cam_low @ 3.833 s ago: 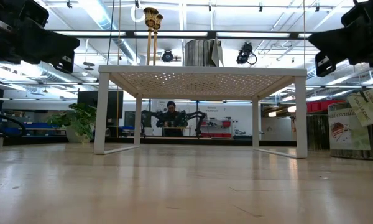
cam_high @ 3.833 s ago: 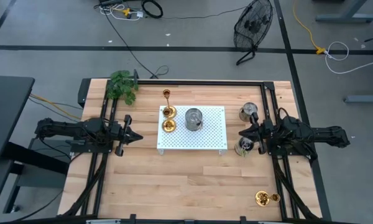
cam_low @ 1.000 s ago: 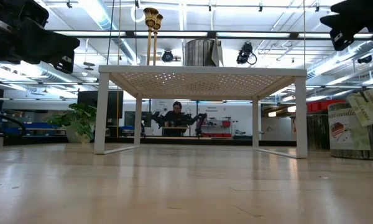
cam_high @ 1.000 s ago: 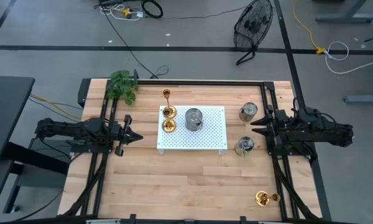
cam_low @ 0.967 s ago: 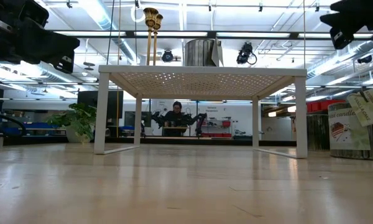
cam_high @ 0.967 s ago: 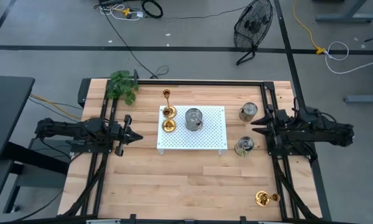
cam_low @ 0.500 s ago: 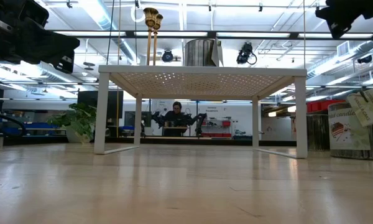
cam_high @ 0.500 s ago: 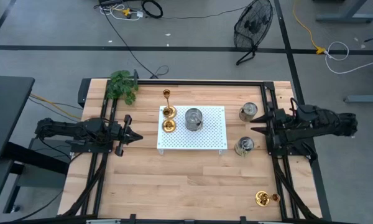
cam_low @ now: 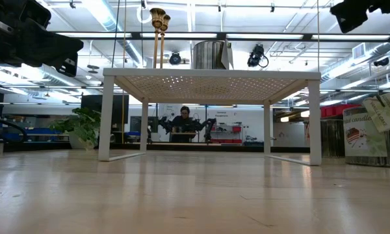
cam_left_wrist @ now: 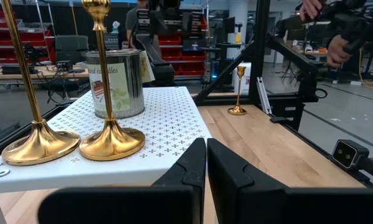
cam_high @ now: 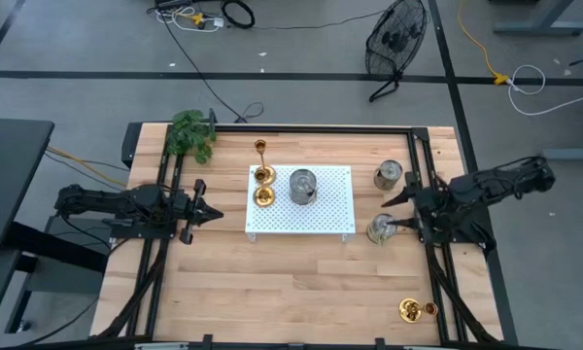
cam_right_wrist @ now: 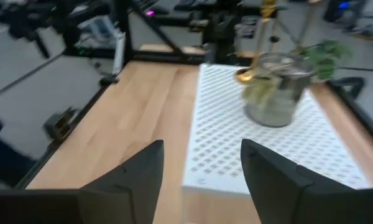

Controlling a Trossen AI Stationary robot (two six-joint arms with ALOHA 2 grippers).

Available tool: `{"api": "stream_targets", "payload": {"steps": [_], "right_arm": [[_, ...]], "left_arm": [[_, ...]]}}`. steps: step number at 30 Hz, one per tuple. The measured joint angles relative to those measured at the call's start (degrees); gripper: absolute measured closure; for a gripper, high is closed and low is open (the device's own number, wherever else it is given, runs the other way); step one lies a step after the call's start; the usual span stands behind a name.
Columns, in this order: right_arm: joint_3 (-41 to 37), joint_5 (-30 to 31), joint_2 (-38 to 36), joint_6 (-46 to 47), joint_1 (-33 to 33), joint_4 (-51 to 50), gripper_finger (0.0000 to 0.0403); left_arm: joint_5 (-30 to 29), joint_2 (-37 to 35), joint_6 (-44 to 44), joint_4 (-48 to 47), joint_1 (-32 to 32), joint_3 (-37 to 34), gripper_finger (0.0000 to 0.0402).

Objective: Pick & Place candle stick holders
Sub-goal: Put the golden candle holder on the shelf

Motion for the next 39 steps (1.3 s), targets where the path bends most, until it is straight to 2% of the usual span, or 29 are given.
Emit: {"api": "stream_targets", "payload": {"steps": [2, 8, 11, 20, 25, 33, 39], "right_arm": [[0.0, -2.4, 1.0, 0.1, 1.2, 0.5, 0.0180], [0.0, -16.4, 3.2, 5.2, 2.8, 1.7, 0.0179], [0.0, -19.4, 3.7, 6.7, 3.8, 1.8, 0.0179], [0.0, -19.2, 6.7, 8.1, 10.1, 1.8, 0.0190], [0.0, -15.5, 8.2, 11.7, 14.8, 1.7, 0.0190], [0.0, -15.6, 9.6, 18.2, 20.4, 0.6, 0.0191], [0.0, -15.6, 9.9, 15.9, 23.0, -1.9, 0.0186]], "left_arm": [[0.0, 0.0, 0.0, 0.0, 0.0, 0.0, 0.0383], [0.0, 0.0, 0.0, 0.0, 0.0, 0.0, 0.0383], [0.0, 0.0, 0.0, 0.0, 0.0, 0.0, 0.0383], [0.0, 0.0, 0.0, 0.0, 0.0, 0.0, 0.0383], [0.0, 0.0, 0.0, 0.0, 0.0, 0.0, 0.0383], [0.0, 0.0, 0.0, 0.0, 0.0, 0.0, 0.0383], [0.0, 0.0, 0.0, 0.0, 0.0, 0.0, 0.0383]]}}
